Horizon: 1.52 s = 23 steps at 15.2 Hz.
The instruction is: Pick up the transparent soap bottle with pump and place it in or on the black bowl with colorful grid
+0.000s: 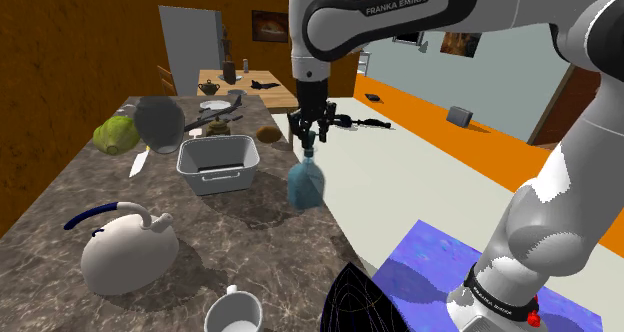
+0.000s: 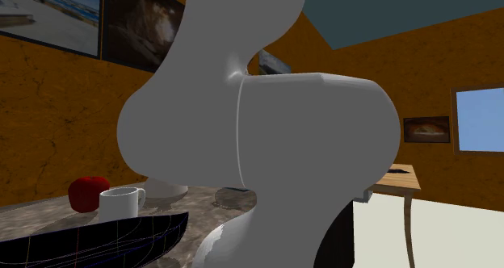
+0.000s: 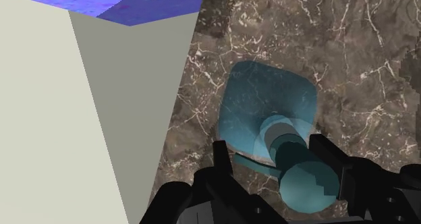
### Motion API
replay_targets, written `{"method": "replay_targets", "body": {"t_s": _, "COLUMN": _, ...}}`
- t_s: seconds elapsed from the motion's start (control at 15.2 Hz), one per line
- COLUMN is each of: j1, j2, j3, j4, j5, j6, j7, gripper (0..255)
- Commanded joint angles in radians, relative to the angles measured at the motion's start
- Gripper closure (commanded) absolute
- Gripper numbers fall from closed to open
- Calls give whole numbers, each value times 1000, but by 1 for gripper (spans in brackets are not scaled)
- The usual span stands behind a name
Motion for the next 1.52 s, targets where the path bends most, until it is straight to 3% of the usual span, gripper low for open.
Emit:
{"method": "replay_targets", "body": {"t_s": 0.0, "j1": 0, "j2": -3, "j3": 0, "j4": 24, "j5": 1, "j6": -27, "j7": -1, "gripper": 255}}
{"method": "replay_targets", "body": {"t_s": 0.86, "j1": -1, "j2": 4, "j3": 0, "j4": 200, "j5": -1, "j6": -195, "j7": -6, "gripper": 255}}
{"method": "replay_targets", "body": {"t_s": 1.45, "j1": 65, "j2": -228, "j3": 62, "j4": 35, "j5": 88, "j6": -256, "j7": 104, "gripper": 255}}
